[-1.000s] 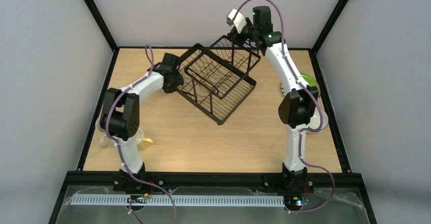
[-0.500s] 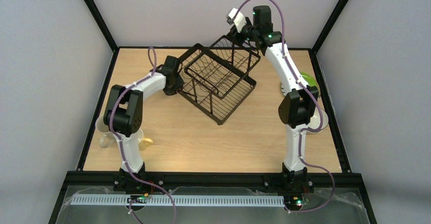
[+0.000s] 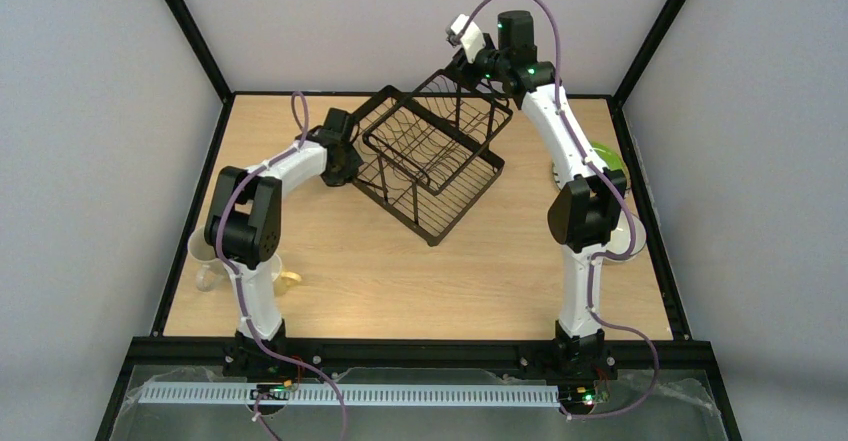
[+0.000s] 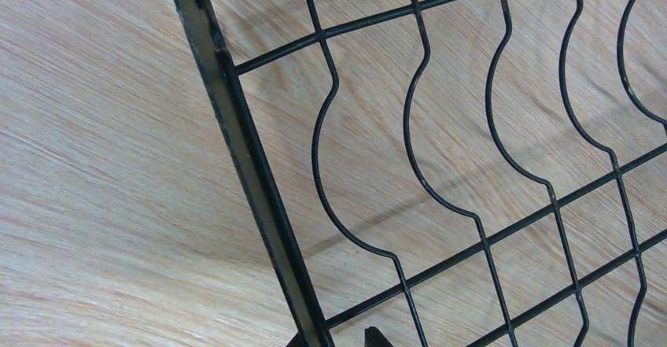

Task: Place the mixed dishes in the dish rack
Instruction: Adjust the dish rack at the center of the board.

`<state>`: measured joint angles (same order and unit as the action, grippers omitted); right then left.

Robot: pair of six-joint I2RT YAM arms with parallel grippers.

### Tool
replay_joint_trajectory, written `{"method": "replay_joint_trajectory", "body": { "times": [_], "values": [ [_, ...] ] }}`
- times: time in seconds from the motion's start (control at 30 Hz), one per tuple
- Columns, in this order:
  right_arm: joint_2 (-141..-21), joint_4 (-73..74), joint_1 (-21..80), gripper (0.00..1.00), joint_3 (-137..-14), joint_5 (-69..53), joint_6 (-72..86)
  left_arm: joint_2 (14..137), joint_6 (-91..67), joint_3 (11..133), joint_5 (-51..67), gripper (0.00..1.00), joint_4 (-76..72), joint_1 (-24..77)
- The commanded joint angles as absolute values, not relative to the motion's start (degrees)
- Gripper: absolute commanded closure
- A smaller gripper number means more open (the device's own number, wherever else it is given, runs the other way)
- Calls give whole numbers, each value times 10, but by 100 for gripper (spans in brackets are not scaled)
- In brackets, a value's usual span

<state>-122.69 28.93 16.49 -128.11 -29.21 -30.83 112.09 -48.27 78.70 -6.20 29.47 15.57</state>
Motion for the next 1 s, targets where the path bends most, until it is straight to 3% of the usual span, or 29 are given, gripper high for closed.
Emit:
{"method": "replay_joint_trajectory", "body": {
  "times": [0.0,0.2,0.37,0.53,0.63,0.8,0.97],
  "values": [
    [-1199,267,163,22,-1303,-292,-288,1123,-481,801,-64,69,335,156],
    [-1191,259,163,15,-1309,-289,-273,1121,-480,809,-62,84,356,156],
    [-1192,261,163,14,-1318,-282,-265,1120,-480,807,-58,95,368,156],
    [-1187,261,163,13,-1321,-266,-260,1118,-486,804,-49,98,369,156],
    [-1182,261,166,2,-1325,-244,-236,1116,-501,793,-34,98,364,156],
    [-1159,272,177,0,-1317,-101,-176,1106,-555,764,4,98,337,156],
    [-1088,241,177,0,-1225,80,-95,1090,-627,742,37,98,304,165]
  ]
}}
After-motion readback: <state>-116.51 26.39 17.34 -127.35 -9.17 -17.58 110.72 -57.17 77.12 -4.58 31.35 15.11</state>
